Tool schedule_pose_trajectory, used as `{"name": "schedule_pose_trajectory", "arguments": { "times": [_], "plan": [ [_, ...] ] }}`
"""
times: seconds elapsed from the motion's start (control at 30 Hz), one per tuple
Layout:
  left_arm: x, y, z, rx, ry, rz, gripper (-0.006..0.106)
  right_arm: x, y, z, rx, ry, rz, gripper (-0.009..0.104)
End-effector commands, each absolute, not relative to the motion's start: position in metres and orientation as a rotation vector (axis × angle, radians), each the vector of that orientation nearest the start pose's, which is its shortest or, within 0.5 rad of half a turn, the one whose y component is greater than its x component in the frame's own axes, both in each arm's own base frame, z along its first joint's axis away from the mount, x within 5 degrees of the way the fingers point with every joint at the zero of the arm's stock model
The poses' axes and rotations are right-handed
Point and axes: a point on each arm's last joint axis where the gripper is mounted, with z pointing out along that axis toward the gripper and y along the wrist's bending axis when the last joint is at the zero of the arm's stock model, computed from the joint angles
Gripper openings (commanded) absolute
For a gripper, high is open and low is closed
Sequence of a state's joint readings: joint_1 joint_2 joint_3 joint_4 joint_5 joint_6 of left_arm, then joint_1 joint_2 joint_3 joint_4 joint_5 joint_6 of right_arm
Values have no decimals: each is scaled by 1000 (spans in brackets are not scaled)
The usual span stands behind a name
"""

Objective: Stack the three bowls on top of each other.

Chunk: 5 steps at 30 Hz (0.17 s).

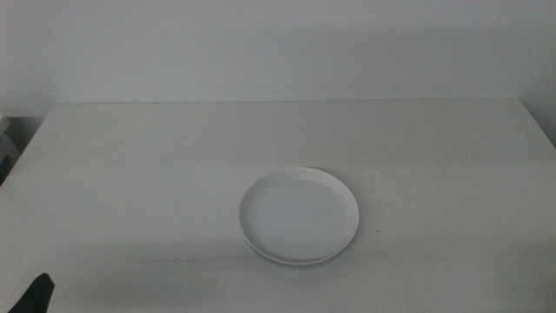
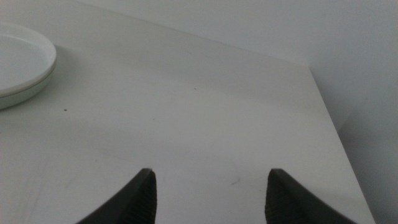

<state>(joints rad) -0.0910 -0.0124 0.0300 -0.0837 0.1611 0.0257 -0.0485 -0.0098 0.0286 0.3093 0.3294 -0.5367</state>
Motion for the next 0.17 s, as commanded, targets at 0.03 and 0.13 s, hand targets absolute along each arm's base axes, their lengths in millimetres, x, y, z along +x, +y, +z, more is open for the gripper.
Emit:
{"name": "schedule_pose_trajectory", "arguments": {
  "times": [0.03,0.13],
  "plan": [
    [55,-5,198,17,1572,-126,79,53,4,185,-232,1710,-165,45],
    [55,-5,198,17,1572,-126,79,53,4,185,-232,1710,-165,45]
  ]
}}
